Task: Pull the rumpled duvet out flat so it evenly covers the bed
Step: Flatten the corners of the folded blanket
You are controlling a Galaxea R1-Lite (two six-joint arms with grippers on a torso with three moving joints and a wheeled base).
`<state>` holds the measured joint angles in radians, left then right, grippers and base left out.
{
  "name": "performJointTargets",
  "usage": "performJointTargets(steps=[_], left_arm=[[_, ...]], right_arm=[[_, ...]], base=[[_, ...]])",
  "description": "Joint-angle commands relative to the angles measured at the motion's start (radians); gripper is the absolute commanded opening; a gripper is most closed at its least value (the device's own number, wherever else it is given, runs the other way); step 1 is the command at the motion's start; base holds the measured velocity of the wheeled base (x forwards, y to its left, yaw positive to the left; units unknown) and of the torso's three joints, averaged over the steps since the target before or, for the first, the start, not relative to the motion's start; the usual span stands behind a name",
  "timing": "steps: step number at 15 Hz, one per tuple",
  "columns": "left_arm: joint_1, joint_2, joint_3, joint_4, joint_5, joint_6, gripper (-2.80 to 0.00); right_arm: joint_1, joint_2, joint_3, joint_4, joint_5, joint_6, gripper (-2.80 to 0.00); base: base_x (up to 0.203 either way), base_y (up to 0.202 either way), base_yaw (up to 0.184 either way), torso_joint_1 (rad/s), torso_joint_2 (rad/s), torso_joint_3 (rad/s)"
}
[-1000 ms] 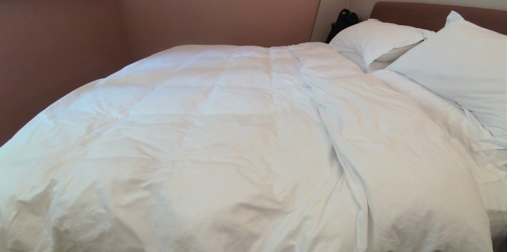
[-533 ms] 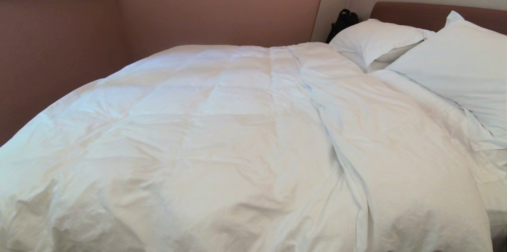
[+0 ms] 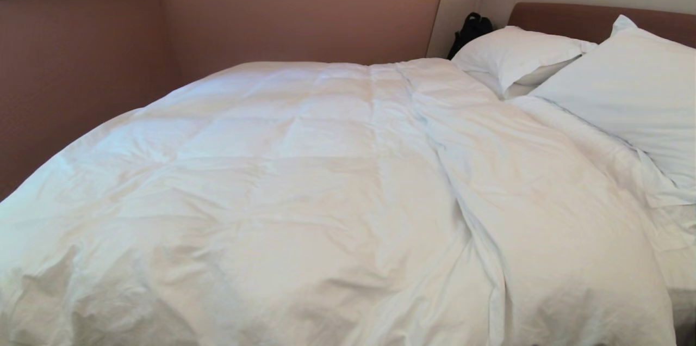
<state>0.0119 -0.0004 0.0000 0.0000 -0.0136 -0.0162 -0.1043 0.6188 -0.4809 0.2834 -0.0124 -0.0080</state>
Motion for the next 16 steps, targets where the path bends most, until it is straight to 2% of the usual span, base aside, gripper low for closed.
performJointTargets(steps=[1, 3, 5, 7, 9, 11, 16], left_arm=[[0.0, 0.0, 0.0, 0.0, 0.0, -0.001, -2.8], [0.0, 0.0, 0.0, 0.0, 0.0, -0.001, -2.8], [0.0, 0.0, 0.0, 0.0, 0.0, -0.001, -2.8], [0.0, 0.0, 0.0, 0.0, 0.0, -0.001, -2.8], [0.0, 0.0, 0.0, 0.0, 0.0, -0.001, -2.8], [0.0, 0.0, 0.0, 0.0, 0.0, -0.001, -2.8], [0.0, 0.0, 0.0, 0.0, 0.001, -0.002, -2.8]], right_arm=[[0.001, 0.13, 0.009, -0.098, 0.158, 0.035, -2.8], [0.0, 0.232, 0.034, -0.189, 0.2, 0.079, -2.8], [0.0, 0.252, 0.049, -0.23, 0.217, 0.099, -2.8], [0.0, 0.342, 0.108, -0.377, 0.219, 0.106, -2.8], [0.0, 0.428, 0.197, -0.578, 0.223, 0.123, -2.8], [0.001, 0.48, 0.232, -0.687, 0.224, 0.138, -2.8], [0.0, 0.535, 0.257, -0.753, 0.221, 0.151, -2.8]], base=[[0.0, 0.0, 0.0, 0.0, 0.0, 0.0], [0.0, 0.0, 0.0, 0.0, 0.0, 0.0], [0.0, 0.0, 0.0, 0.0, 0.0, 0.0], [0.0, 0.0, 0.0, 0.0, 0.0, 0.0], [0.0, 0.0, 0.0, 0.0, 0.0, 0.0], [0.0, 0.0, 0.0, 0.0, 0.0, 0.0], [0.0, 0.0, 0.0, 0.0, 0.0, 0.0]])
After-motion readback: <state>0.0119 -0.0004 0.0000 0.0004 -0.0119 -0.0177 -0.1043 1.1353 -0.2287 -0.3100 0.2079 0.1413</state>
